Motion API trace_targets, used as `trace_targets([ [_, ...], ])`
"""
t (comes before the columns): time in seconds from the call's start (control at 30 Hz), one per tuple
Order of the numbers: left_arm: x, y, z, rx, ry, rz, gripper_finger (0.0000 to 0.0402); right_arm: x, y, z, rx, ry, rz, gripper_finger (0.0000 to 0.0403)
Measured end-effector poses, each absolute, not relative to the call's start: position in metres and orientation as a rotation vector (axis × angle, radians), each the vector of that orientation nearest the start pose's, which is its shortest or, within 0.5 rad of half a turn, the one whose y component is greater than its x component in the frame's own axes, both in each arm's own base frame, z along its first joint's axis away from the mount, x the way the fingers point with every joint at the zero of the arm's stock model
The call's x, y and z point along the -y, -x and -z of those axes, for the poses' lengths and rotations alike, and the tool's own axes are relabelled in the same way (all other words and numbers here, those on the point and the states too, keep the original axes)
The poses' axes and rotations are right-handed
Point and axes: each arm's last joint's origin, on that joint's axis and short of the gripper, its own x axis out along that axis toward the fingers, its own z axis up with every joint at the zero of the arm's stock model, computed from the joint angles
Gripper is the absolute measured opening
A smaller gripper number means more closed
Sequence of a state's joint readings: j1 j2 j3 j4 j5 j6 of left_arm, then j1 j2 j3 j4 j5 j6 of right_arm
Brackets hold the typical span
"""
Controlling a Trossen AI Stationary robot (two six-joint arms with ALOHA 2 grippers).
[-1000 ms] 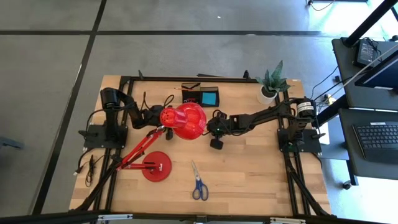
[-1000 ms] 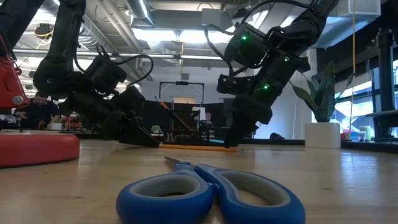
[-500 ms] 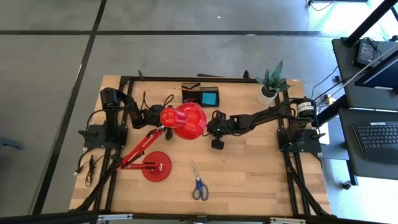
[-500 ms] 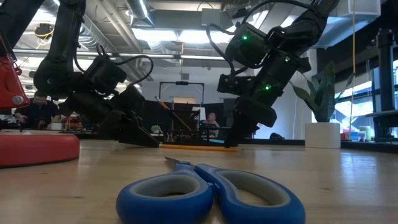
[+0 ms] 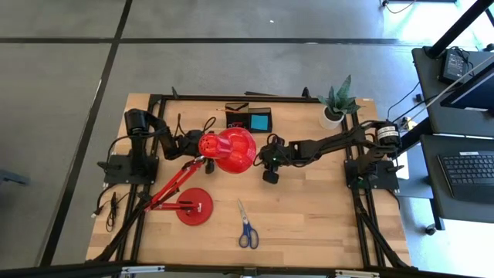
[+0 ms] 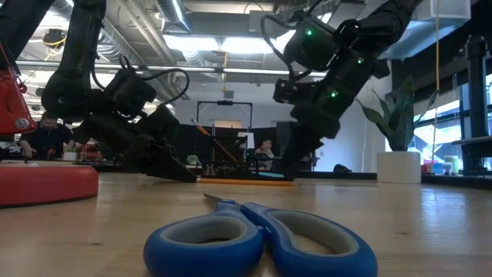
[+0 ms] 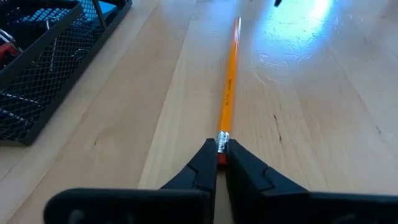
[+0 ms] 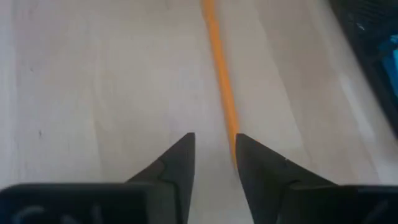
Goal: Pick and place office supplies into organizer
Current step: Put the pencil into the desk organizer
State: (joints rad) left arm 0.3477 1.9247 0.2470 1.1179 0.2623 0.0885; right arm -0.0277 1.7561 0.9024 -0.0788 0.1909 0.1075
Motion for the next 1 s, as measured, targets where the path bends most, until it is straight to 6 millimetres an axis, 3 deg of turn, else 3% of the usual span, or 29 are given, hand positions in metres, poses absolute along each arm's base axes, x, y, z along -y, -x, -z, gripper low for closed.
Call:
trace_targets([
  [0.17, -0.070, -0.215, -0.050, -0.536, 0.083, -0.059, 0.0007, 0.014, -0.329, -0.140, -0.945, -0.080, 0.290, 0.0134],
  [0.63, -0.068, -0.214, -0.056, -0.519, 0.140, -0.029, 0.0004, 0.011, -0.324, -0.135, -1.011, -0.115, 0.313, 0.0132],
  [1.0, -0.065, -0.207, -0.078, -0.467, 0.128, 0.004, 0.0003, 0.011, -0.323, -0.135, -1.017, -0.111, 0.313, 0.0132],
])
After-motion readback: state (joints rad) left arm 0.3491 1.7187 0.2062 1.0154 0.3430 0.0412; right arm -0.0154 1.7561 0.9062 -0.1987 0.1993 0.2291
